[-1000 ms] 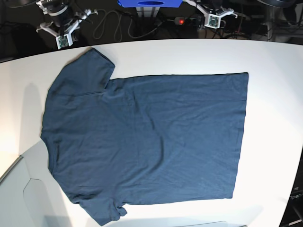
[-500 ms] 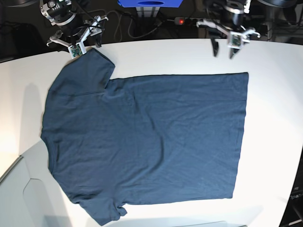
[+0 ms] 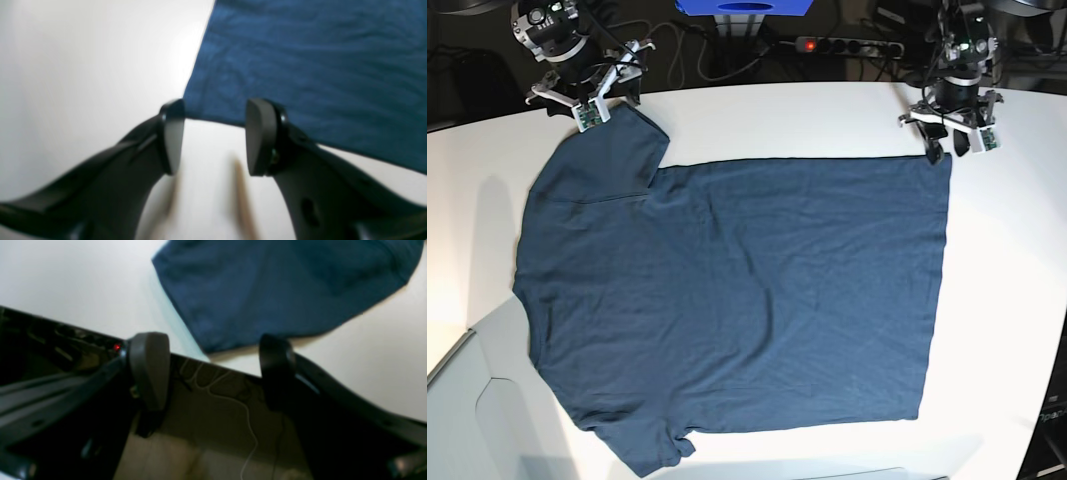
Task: Fold the T-shirt properly
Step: 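Move both grippers down to the shoulder corners of the blue T-shirt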
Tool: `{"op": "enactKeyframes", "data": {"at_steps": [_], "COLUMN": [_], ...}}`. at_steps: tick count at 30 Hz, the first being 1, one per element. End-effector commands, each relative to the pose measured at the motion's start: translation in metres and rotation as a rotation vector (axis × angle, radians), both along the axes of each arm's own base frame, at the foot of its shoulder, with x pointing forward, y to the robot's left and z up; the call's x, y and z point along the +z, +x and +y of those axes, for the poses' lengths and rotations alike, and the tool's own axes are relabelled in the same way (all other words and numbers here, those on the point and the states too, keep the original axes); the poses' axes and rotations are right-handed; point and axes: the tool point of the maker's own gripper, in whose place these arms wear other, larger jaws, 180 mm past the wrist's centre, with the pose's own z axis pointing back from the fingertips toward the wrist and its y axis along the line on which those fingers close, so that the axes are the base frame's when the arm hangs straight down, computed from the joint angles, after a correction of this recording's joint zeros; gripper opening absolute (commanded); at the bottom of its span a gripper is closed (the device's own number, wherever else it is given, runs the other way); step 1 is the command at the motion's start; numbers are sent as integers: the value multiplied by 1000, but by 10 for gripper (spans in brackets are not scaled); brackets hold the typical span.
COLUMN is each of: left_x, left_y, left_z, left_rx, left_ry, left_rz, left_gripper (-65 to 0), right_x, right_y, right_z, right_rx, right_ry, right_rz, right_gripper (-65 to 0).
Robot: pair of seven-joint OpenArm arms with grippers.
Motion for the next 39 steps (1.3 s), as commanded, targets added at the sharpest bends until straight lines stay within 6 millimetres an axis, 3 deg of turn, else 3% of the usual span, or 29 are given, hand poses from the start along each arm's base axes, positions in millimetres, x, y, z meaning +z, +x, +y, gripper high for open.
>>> {"op": "enactKeyframes", "data": {"at_steps": [1,10,30,32,39], "left_x": [7,-21,-34,-35,-33], "left_y": [6,2,14,14,21], "left_z": [4,23,28,27,27], "left_rx": [0,35,61,62,62], "left_ry": [13,13,-10,-11,-16], "left_rz": [-35,27,31,32,21], "left_gripper": [-363,-363,-369,-393,-585], "right_x": [8,10,9,8,8], "right_y": [5,10,10,10,10], "right_z": [2,3,1,0,0], "right_rx": [18,20,17,16,17], "right_ry": [9,11,2,-3,-5], "right_rz": [-36,-49,-43,-32,-32], "right_gripper": [-245,-245,-245,-245,-245]}}
